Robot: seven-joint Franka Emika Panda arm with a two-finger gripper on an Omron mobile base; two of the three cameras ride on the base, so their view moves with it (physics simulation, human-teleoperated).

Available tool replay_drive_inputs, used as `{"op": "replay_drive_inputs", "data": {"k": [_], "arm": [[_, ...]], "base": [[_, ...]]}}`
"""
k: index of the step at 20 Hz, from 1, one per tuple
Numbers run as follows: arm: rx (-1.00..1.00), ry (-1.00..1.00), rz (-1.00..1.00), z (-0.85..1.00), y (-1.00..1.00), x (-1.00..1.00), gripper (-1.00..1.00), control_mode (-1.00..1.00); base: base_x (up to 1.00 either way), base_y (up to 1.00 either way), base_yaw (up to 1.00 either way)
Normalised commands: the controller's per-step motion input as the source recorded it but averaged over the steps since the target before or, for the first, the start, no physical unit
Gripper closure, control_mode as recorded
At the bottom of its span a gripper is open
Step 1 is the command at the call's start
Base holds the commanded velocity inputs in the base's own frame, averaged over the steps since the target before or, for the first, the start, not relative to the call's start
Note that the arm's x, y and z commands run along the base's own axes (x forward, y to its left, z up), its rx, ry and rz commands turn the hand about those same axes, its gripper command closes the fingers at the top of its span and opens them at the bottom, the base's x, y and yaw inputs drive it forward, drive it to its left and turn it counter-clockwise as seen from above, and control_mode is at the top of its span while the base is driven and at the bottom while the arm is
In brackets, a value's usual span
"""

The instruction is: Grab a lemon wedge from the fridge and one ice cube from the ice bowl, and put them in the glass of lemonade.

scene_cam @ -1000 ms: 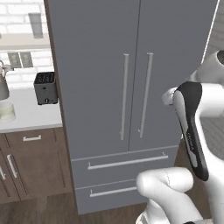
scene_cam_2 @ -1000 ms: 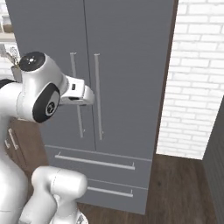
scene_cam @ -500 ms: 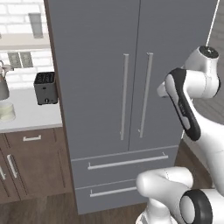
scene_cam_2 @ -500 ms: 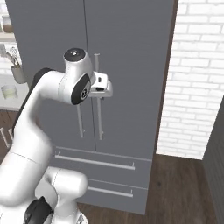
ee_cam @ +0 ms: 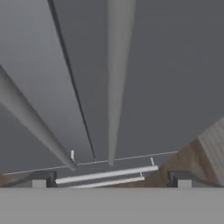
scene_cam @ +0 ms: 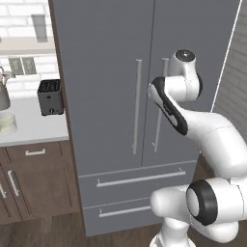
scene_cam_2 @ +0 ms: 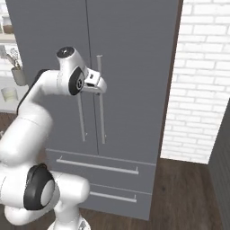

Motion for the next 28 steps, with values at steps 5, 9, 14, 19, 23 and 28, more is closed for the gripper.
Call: {"op": "replay_drive_inputs", "data": {"k": [5,9,14,19,23,28], "arm": [[0.03,0.02,-0.16,-0.52,0.0,0.93,-1.0,-1.0],[0.07,0.03,0.0,-0.11,-0.2,0.32,-1.0,-1.0],[0.05,0.0,0.07,-0.01,-0.29,0.2,-1.0,-1.0],[0.0,-0.04,0.12,-0.22,-0.03,0.12,-1.0,-1.0],[0.0,-0.11,0.17,-0.33,0.0,0.28,-1.0,-1.0],[0.0,-0.08,0.13,-0.34,0.0,0.51,-1.0,-1.0]], "base": [[0.0,0.0,0.0],[0.0,0.0,0.0],[0.0,0.0,0.0],[0.0,0.0,0.0],[0.0,0.0,0.0],[0.0,0.0,0.0]]}}
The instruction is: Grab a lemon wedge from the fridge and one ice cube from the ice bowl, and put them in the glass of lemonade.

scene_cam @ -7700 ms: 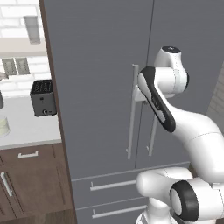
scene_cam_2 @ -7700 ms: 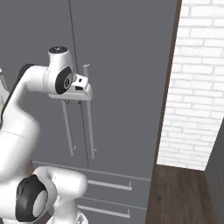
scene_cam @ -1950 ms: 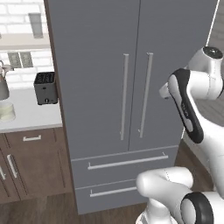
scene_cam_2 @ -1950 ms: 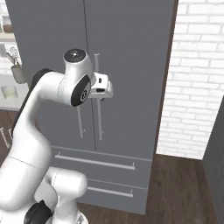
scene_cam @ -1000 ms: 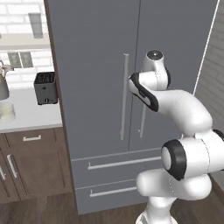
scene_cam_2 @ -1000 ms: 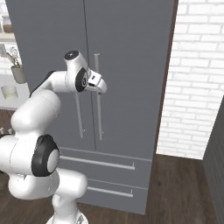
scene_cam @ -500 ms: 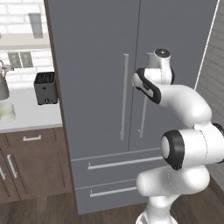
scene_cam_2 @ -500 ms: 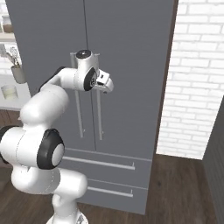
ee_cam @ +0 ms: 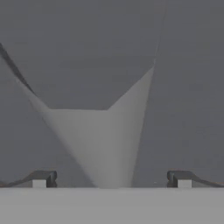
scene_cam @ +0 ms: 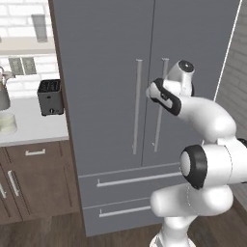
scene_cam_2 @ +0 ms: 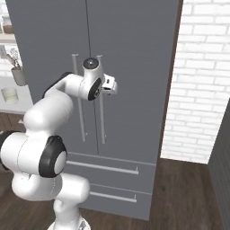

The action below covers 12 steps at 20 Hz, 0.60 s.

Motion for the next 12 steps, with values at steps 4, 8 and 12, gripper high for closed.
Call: {"op": "replay_drive_inputs", "data": {"k": [4,8,12], "arm": [[0.0,-0.01,0.06,-0.18,0.0,0.63,-1.0,-1.0],[0.0,0.04,0.02,0.0,0.0,0.54,-1.0,-1.0],[0.0,0.04,0.01,0.0,0.0,0.58,1.0,-1.0]], "base": [[0.0,0.0,0.0],[0.0,0.0,0.0],[0.0,0.0,0.0]]}}
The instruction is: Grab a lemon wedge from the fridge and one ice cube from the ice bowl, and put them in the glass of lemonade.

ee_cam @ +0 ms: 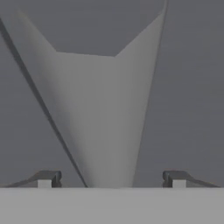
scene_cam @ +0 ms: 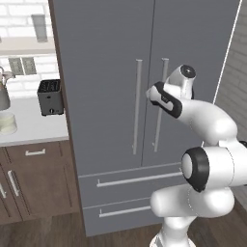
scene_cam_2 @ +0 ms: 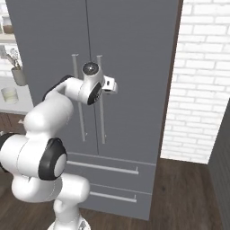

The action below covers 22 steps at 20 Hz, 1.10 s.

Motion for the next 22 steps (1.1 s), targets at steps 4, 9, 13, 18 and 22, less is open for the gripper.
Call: {"op": "replay_drive_inputs", "data": {"k": [4,9,13,18,22], "arm": [[0.0,0.02,0.0,0.0,0.0,0.17,1.0,-1.0],[0.0,0.01,0.0,0.0,-0.09,0.02,1.0,-1.0],[0.0,0.0,-0.08,0.0,-0.65,-0.31,1.0,-1.0],[0.07,0.0,-0.14,0.0,-0.99,-0.87,1.0,-1.0],[0.12,0.0,-0.17,0.0,-1.0,-1.0,1.0,-1.0]], "base": [[0.0,0.0,0.0],[0.0,0.0,0.0],[0.0,0.0,0.0],[0.0,0.0,0.0],[0.0,0.0,0.0]]}}
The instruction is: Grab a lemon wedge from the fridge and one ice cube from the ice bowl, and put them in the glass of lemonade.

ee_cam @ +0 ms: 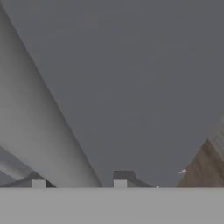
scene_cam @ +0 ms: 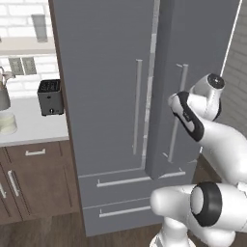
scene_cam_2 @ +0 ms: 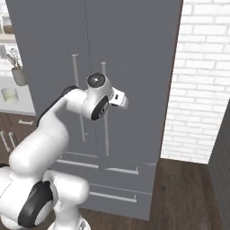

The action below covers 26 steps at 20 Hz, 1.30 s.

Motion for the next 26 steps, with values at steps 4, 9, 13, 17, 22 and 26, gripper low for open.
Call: {"op": "replay_drive_inputs", "data": {"k": [4,9,13,17,22,26], "arm": [[0.14,0.0,-0.19,0.0,-1.0,-1.0,1.0,-1.0],[0.14,0.0,-0.28,0.0,-1.0,-0.85,1.0,-1.0],[0.11,0.0,-0.32,0.04,-0.88,-0.72,-1.0,-1.0],[0.01,0.01,-0.3,0.07,-0.59,-0.49,-1.0,-1.0],[0.0,-0.21,-0.02,0.85,0.08,-0.96,-1.0,-1.0],[-0.01,-0.3,0.03,0.93,0.06,-1.0,-1.0,-1.0]], "base": [[0.0,0.0,0.0],[0.0,0.0,0.0],[0.0,0.0,0.0],[0.0,0.0,0.0],[0.0,0.0,0.0],[0.0,0.0,0.0]]}}
